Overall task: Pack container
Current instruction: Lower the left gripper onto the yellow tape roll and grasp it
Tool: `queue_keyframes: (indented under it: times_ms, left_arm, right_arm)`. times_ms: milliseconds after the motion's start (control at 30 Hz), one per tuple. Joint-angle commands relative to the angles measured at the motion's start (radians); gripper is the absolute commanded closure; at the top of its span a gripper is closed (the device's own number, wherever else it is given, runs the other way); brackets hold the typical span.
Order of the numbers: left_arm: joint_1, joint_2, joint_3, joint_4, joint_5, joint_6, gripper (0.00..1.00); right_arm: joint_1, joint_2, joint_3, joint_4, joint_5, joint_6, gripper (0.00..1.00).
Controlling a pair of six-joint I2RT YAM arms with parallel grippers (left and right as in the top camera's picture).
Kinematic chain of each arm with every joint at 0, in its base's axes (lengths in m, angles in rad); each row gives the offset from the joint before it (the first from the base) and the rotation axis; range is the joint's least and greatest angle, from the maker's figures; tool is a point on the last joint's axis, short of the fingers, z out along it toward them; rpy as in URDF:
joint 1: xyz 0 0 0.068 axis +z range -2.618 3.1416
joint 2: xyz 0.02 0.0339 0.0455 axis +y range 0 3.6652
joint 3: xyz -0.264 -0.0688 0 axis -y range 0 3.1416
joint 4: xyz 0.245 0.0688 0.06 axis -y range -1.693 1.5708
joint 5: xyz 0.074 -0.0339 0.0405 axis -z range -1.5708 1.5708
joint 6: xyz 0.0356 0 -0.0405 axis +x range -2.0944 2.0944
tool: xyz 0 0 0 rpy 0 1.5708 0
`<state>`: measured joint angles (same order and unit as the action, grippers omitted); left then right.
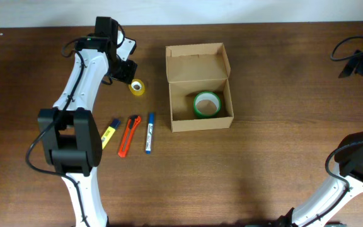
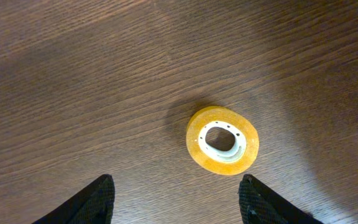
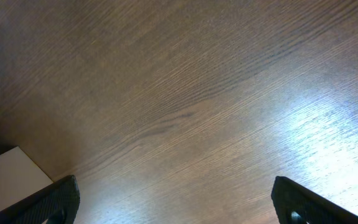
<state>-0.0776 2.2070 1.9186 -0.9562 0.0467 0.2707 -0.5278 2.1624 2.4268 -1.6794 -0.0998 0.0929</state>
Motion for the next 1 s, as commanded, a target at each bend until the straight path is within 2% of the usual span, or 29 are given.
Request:
queue_keyframes:
  times_ms: [0, 967]
  left_arm:
    - [-0.006, 0.064, 0.0, -0.005, 0.032, -0.027, 0.38]
    - [-0.013, 0.134, 0.0, 0.03, 0.035, -0.035, 0.39]
  right_arm:
    - [0.003, -0.03, 0.0, 0.0, -0.013, -0.008, 0.01]
    - [0.003, -0.03, 0.0, 0.0, -0.013, -0.008, 0.01]
